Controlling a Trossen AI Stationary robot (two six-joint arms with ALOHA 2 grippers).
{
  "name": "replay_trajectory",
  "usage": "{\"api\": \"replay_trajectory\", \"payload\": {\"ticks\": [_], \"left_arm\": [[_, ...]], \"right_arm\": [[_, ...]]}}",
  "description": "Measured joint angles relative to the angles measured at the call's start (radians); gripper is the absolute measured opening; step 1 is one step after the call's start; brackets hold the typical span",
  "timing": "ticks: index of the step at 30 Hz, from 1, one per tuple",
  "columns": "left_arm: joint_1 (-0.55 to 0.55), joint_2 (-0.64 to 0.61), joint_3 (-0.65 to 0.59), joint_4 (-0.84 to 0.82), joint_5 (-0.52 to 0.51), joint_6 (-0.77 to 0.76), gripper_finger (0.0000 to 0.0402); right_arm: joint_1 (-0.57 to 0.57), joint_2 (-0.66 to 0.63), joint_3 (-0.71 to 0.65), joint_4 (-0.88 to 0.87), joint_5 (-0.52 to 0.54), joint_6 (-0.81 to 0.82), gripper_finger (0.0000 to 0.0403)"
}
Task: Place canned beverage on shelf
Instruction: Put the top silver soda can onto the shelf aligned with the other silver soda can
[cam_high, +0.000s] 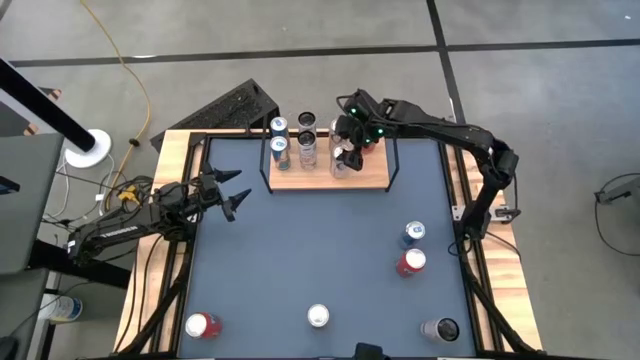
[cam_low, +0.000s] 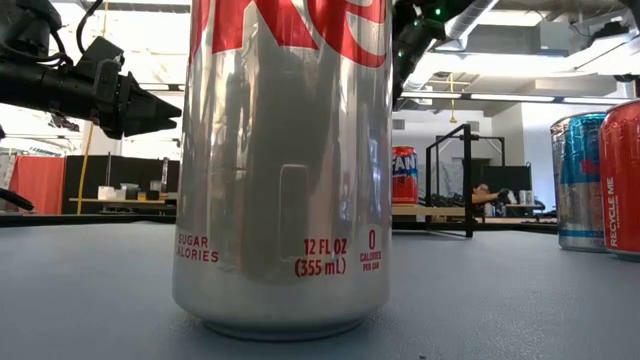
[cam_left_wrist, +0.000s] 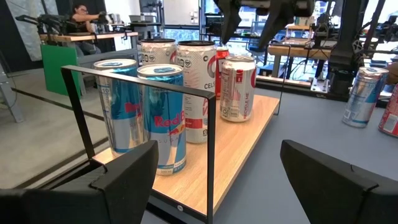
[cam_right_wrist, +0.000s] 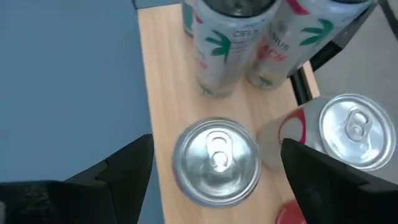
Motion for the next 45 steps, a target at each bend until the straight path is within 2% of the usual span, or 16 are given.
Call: {"api": "replay_trajectory", "payload": {"ticks": [9,18,27,40,45], "left_arm": [[0.000,0.000,0.000,0.000,0.000,0.000,0.0327],[0.000,0.000,0.000,0.000,0.000,0.000,0.0327],[0.000,0.000,0.000,0.000,0.000,0.000,0.0327],[0.000,0.000,0.000,0.000,0.000,0.000,0.0327],[0.000,0.000,0.000,0.000,0.000,0.000,0.0327]], "right_arm": [[0.000,0.002,-0.092,0.090,0.006,0.022,0.0337],[-0.001,0.002,-0.115,0.099,0.033,0.048,0.0337],[0.002,0.002,-0.115,0.098,0.040,0.130,0.0309],[0.085,0.002,-0.114,0.099,0.238,0.382,0.0293],[0.101,0.002,-0.114,0.099,0.264,0.476,0.0293]]}}
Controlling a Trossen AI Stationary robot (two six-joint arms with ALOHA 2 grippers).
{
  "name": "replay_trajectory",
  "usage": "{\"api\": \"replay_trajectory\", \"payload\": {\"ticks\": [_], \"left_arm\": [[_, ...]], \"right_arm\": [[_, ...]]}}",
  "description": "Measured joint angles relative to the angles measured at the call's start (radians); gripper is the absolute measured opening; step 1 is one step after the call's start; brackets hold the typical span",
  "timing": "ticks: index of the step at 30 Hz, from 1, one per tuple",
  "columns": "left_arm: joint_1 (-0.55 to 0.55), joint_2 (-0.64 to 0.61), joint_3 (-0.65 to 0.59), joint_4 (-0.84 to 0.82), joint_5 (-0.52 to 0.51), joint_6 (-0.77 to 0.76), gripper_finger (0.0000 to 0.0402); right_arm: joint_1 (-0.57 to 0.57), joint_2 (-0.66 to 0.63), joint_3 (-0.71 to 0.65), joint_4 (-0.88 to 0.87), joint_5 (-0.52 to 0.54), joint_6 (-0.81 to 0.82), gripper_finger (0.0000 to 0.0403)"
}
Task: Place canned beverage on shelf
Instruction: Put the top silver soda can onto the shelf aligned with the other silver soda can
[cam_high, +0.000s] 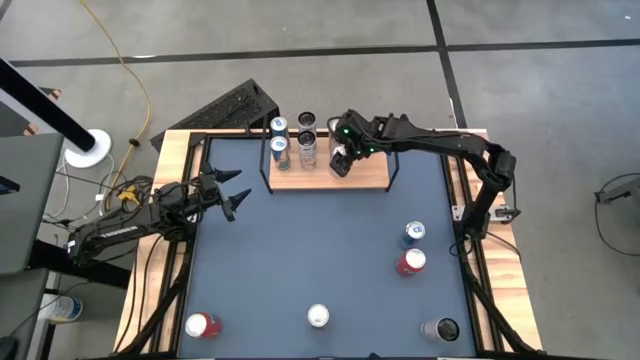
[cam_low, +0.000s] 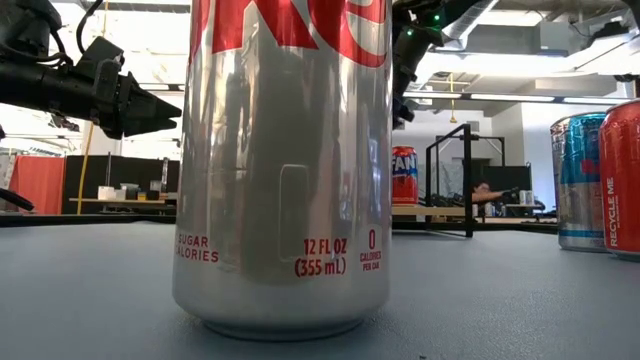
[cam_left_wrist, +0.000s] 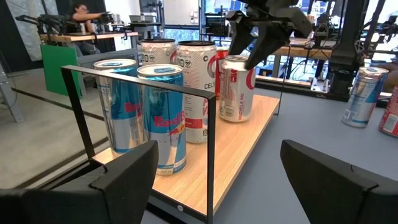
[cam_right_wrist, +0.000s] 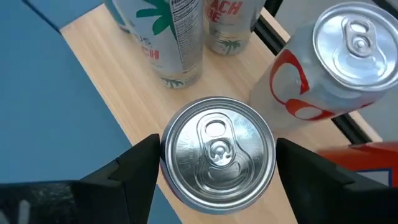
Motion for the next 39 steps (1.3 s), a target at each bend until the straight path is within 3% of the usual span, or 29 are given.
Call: {"api": "replay_trajectory", "payload": {"ticks": [22,31,35,39], "left_arm": [[0.000,0.000,0.000,0.000,0.000,0.000,0.0327],[0.000,0.000,0.000,0.000,0.000,0.000,0.0327],[0.000,0.000,0.000,0.000,0.000,0.000,0.0327],[0.000,0.000,0.000,0.000,0.000,0.000,0.0327]], "right_arm": [[-0.016,-0.013,0.000,0.120,0.001,0.021,0.0293],[0.084,-0.109,-0.001,0.112,0.004,-0.089,0.0292],[0.173,-0.124,-0.099,0.157,0.060,-0.133,0.0284],[0.232,-0.132,-0.235,0.311,0.130,-0.145,0.0256]]}}
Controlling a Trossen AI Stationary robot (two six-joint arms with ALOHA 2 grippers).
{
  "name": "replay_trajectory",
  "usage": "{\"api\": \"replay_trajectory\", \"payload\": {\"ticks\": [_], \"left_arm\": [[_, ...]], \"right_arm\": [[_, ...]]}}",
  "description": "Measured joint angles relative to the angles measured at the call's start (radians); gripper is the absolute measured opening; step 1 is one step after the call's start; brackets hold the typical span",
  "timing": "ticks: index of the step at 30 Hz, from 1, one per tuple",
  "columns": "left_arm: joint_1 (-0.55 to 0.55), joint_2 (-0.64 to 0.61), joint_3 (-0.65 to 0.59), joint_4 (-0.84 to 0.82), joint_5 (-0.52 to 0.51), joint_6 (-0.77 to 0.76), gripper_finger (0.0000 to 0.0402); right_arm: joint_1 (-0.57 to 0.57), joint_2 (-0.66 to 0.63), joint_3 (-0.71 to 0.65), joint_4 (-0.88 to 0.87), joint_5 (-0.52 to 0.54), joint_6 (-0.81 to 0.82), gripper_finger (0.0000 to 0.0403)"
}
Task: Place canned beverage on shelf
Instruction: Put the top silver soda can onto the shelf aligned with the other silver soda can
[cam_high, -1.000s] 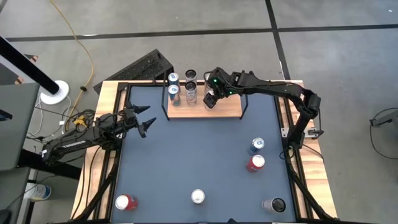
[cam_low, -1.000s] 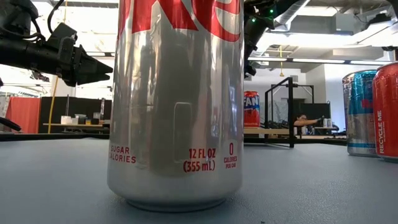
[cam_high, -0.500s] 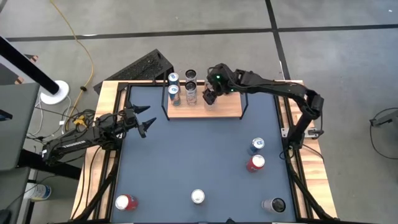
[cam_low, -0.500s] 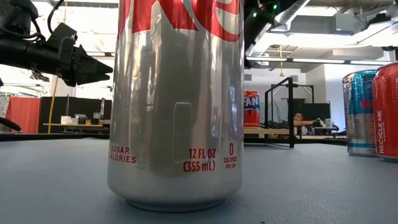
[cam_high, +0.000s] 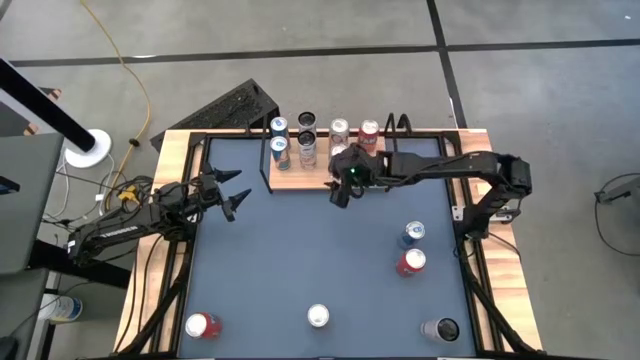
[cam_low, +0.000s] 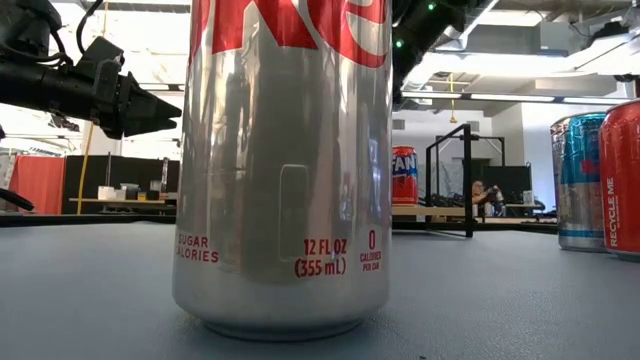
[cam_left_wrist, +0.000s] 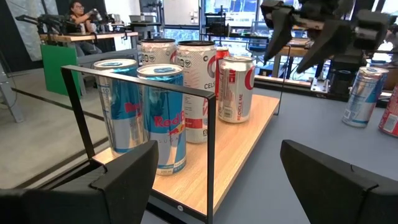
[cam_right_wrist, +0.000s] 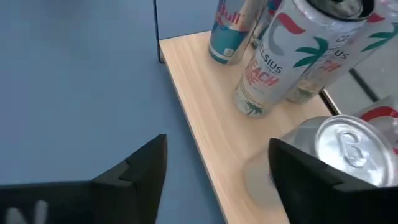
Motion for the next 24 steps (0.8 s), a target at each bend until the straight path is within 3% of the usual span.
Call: {"api": "replay_trajectory", "payload": {"ticks": [3,9,10,14,24], "left_arm": [[0.000,0.000,0.000,0.000,0.000,0.000,0.0327],[0.000,0.000,0.000,0.000,0.000,0.000,0.0327],[0.000,0.000,0.000,0.000,0.000,0.000,0.0327],[0.000,0.000,0.000,0.000,0.000,0.000,0.0327],[0.000,0.000,0.000,0.000,0.000,0.000,0.0327]], "right_arm": [[0.003,-0.001,-0.028,0.023,0.005,-0.001,0.0204],[-0.012,0.013,-0.033,-0.051,0.009,-0.003,0.0031],[-0.013,0.012,-0.033,-0.057,0.013,-0.009,0.0016],[-0.025,0.013,-0.032,-0.072,0.051,-0.041,0.0013],[-0.100,0.019,-0.032,-0.074,0.035,-0.091,0.0001]]}}
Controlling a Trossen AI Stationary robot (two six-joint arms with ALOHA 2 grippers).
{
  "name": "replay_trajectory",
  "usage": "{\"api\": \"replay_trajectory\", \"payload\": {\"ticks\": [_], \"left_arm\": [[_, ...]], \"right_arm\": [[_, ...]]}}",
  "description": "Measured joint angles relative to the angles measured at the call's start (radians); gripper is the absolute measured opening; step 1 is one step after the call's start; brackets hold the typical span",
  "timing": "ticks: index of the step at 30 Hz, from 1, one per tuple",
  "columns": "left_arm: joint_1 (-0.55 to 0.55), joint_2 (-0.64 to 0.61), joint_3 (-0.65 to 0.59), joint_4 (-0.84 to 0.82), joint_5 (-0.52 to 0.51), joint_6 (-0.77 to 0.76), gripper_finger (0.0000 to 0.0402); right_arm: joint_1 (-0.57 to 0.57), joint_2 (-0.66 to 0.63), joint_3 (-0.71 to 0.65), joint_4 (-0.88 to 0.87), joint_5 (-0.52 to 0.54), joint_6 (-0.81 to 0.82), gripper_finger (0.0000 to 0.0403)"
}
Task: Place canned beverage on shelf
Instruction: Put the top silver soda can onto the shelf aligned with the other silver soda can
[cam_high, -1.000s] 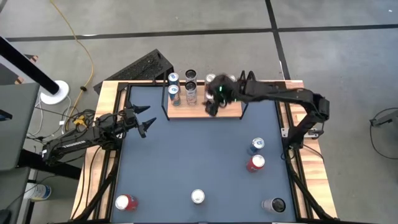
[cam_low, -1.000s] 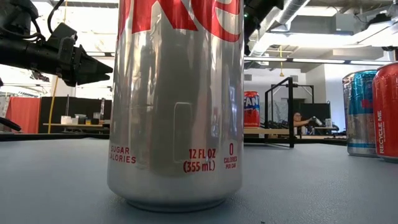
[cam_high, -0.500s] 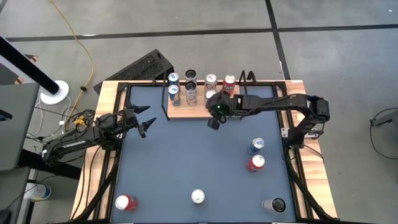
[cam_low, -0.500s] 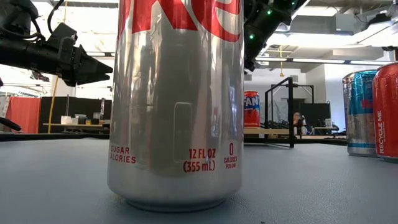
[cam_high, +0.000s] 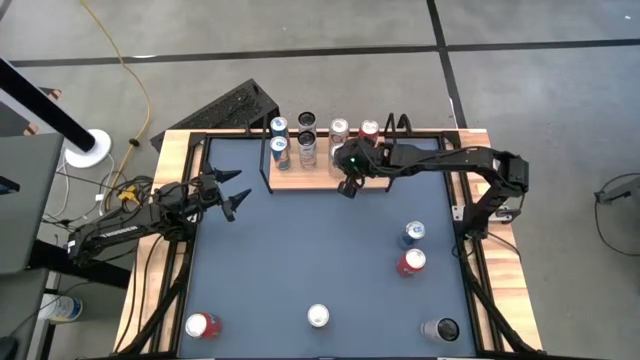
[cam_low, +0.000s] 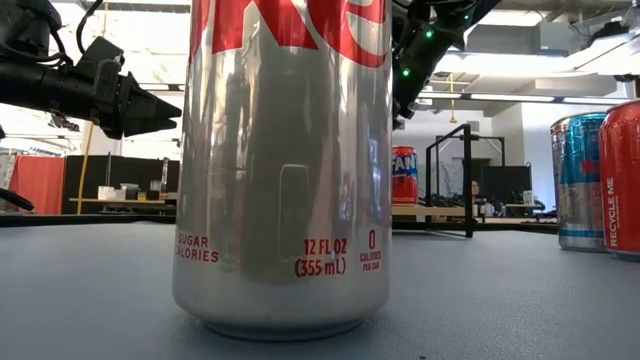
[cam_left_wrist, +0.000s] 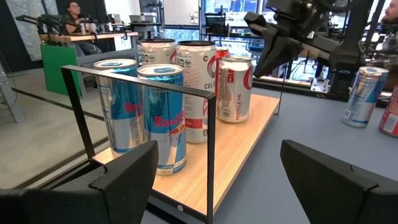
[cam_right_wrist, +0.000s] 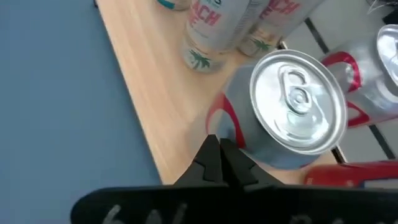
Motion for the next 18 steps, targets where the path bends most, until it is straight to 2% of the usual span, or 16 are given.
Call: {"api": "replay_trajectory", "payload": {"ticks": [4,18], "left_arm": [[0.000,0.000,0.000,0.000,0.000,0.000,0.0327],[0.000,0.000,0.000,0.000,0.000,0.000,0.0327]], "right_arm": [[-0.021,0.000,0.000,0.018,-0.039,-0.004,0.0000],[-0.025,0.000,0.000,0.044,-0.038,-0.005,0.0000]]}}
